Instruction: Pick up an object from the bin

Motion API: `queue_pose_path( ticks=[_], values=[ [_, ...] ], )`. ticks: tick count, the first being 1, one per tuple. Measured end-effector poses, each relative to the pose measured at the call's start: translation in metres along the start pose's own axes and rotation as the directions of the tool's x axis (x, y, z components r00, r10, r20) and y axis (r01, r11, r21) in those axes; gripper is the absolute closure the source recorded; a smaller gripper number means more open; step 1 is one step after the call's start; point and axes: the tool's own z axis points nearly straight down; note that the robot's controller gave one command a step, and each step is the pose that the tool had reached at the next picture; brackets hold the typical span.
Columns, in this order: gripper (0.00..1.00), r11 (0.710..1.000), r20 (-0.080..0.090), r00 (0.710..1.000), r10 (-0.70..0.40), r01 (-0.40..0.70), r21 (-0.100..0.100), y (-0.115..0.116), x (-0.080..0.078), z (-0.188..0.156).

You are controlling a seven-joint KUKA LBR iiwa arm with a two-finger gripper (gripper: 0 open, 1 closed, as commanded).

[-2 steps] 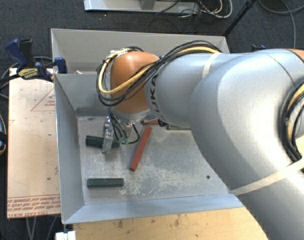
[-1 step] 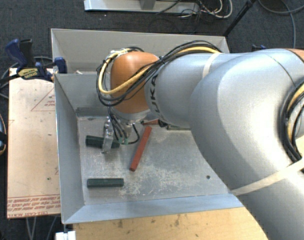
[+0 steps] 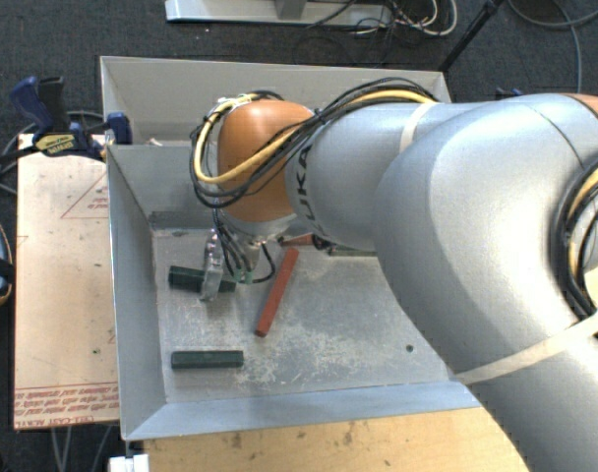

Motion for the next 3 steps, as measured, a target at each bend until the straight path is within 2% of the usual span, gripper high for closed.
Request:
queue_pose_path(
  ticks=[3],
  values=[
    [1.00, 1.000, -0.007, 1.000, -0.001, 0.001, 0.004, -0.001, 0.001, -0.024]
  ],
)
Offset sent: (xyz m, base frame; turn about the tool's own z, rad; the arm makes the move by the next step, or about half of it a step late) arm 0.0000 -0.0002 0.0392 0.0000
